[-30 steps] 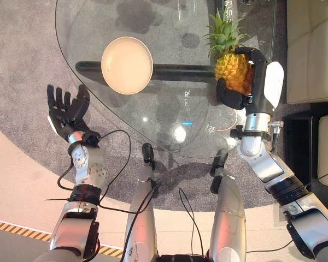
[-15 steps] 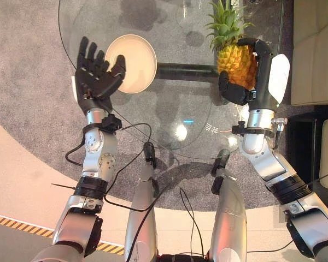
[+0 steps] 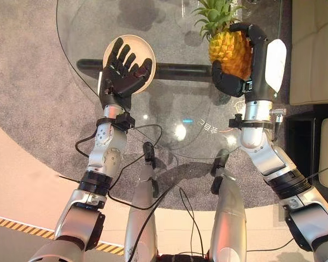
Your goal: Pick up the fruit to the plate
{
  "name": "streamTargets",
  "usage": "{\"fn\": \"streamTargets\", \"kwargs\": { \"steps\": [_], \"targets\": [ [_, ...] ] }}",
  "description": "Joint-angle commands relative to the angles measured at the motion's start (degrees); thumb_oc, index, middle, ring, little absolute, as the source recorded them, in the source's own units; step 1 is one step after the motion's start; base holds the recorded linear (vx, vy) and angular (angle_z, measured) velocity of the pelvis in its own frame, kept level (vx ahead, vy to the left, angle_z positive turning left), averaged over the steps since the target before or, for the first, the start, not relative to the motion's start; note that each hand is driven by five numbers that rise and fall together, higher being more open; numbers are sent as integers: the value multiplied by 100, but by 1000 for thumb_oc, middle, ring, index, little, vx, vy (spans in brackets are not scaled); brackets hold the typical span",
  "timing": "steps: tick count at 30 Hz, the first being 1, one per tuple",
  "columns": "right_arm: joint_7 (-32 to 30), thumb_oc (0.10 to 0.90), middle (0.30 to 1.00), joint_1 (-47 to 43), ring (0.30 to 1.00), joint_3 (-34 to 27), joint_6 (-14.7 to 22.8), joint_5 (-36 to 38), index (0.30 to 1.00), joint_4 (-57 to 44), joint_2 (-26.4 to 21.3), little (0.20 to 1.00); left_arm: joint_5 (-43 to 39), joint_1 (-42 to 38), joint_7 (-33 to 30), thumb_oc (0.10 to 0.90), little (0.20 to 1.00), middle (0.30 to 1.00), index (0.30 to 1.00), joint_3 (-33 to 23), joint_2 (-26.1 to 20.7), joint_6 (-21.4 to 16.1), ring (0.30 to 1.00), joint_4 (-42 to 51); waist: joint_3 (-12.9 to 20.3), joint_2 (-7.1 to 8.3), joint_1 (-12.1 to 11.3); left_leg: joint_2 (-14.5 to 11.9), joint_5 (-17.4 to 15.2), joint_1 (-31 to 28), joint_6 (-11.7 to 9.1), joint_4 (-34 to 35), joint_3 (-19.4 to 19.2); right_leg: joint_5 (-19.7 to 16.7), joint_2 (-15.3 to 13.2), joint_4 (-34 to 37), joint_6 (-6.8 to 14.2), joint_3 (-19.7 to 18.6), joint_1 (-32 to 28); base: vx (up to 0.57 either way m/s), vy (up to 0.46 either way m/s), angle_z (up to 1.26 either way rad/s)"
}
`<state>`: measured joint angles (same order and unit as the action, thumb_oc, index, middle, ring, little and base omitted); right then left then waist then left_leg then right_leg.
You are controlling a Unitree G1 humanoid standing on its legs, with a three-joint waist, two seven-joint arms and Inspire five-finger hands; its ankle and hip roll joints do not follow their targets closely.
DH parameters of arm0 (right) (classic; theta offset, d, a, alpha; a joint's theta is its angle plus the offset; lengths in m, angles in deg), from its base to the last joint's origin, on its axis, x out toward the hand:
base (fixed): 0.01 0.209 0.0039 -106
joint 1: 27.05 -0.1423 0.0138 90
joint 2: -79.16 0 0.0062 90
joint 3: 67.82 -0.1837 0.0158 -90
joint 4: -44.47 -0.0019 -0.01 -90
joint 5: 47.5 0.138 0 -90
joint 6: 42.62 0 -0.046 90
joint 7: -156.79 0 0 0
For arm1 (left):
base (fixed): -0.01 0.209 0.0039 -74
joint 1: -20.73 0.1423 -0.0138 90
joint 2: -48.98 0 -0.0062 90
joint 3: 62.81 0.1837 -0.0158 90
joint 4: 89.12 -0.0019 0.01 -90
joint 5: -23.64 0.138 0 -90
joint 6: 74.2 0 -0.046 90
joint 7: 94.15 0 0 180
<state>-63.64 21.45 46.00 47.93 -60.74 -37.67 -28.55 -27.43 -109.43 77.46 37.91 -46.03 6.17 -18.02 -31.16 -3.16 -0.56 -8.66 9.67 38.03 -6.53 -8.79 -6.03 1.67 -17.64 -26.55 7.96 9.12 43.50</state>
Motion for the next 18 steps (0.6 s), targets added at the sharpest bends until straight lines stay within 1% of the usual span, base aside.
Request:
{"fn": "streamTargets", "kwargs": {
  "steps": [1, 9, 18],
  "targets": [
    [-77, 100, 300, -982, 300, -88, 705, -431, 300, -1004, -11, 200, -315, -636, 375, 800, 900, 900, 900, -19, -140, -253, 900, 745, 137, 34, 36, -170, -641, -181, -162, -526, 50, -497, -171, 939, 315, 62, -528, 0, 0, 0],
    [107, 100, 300, -1110, 300, 149, 679, -383, 300, -1111, -23, 200, -1202, -669, 858, 800, 900, 900, 900, 153, -25, 46, 900, 953, 137, 14, 40, -155, -622, -164, -160, -492, 30, -544, -203, 1020, 329, 85, -535, 0, 0, 0],
    [388, 100, 300, -1229, 300, 382, 657, -301, 300, -1193, -49, 200, -1673, -694, 1030, 800, 900, 900, 900, 263, 20, 161, 900, 1083, 137, 20, 24, -148, -608, -163, -159, -478, 27, -572, -226, 1072, 336, 118, -569, 0, 0, 0]
  ]
}}
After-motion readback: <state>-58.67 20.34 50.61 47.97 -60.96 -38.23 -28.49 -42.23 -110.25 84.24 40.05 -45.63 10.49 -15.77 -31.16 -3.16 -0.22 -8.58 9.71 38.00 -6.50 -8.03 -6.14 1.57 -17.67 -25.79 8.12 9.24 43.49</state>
